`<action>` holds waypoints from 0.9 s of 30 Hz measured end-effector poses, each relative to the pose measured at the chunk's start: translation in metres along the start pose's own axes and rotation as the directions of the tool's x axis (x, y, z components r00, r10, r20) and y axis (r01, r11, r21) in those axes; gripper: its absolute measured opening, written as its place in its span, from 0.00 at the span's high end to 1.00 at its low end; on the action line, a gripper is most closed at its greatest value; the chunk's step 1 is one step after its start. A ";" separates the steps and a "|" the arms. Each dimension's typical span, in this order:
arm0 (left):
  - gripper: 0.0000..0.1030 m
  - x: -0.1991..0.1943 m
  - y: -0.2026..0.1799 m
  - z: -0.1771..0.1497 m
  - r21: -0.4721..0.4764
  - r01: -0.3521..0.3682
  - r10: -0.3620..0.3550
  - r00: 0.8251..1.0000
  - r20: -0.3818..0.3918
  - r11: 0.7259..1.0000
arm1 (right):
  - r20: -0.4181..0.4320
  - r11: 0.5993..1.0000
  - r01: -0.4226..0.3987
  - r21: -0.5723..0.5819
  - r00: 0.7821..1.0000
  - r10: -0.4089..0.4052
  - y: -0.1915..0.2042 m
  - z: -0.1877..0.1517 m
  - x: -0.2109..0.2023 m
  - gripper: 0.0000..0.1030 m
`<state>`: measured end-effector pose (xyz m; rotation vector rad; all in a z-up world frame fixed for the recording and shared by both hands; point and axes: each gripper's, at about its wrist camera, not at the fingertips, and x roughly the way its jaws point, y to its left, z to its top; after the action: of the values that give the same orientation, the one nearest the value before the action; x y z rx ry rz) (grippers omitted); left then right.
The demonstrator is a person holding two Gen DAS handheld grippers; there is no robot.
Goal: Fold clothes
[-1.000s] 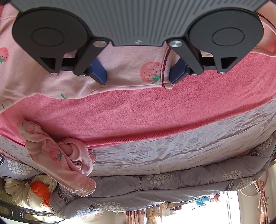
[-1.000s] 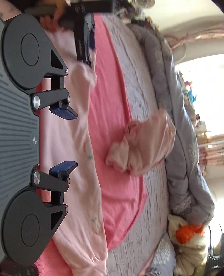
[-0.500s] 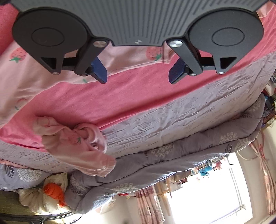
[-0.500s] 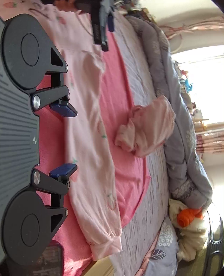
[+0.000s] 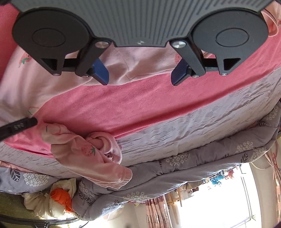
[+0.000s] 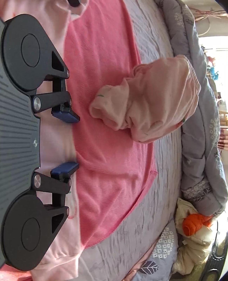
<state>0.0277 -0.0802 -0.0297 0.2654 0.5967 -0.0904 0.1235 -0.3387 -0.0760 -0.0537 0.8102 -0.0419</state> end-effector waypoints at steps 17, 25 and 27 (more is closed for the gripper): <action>0.19 0.017 0.002 -0.005 -0.012 0.014 -0.015 0.998 -0.069 1.000 | 0.182 0.993 -0.085 0.085 0.981 0.068 -0.120 -0.054 -0.156 0.42; 0.19 0.017 0.005 -0.005 -0.025 0.023 -0.025 0.997 -0.071 0.999 | 0.130 0.943 -0.100 -0.318 0.980 0.148 0.008 -0.111 -0.157 0.42; 0.19 0.018 0.007 -0.005 -0.035 0.031 -0.033 0.997 -0.074 0.999 | 0.140 0.899 -0.081 -0.430 0.978 0.155 0.043 -0.120 -0.150 0.42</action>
<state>0.0408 -0.0725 -0.0422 0.2266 0.6763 -0.1015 -0.0656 -0.2907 -0.0532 -0.4138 0.6365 0.2537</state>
